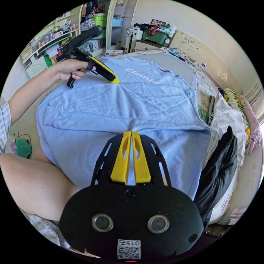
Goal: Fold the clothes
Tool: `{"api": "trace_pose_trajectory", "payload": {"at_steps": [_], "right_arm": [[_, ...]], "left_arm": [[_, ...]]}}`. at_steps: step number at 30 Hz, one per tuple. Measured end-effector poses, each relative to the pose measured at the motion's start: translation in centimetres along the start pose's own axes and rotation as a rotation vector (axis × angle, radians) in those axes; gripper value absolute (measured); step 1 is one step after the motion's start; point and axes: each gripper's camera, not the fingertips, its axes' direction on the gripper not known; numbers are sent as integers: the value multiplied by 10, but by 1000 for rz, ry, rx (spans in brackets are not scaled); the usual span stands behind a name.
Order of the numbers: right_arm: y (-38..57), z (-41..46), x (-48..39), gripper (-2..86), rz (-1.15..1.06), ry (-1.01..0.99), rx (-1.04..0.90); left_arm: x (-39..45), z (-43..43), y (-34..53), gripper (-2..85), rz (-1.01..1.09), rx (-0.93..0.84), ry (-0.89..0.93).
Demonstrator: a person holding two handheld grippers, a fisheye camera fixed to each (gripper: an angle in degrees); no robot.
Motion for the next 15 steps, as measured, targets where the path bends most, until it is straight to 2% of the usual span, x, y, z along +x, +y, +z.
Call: {"api": "trace_pose_trajectory", "payload": {"at_steps": [4,8,15], "right_arm": [[4,-18,16,18,77,-67,88],[13,-44,48,60,239,20,189],[-36,-43,28,62,120,-15,141]], "left_arm": [[-7,-7,-6,29,-12,-17,17],[-21,-24,-22,76,-53,75,58],[-33,-2,-68,58,-100,51,124]]}}
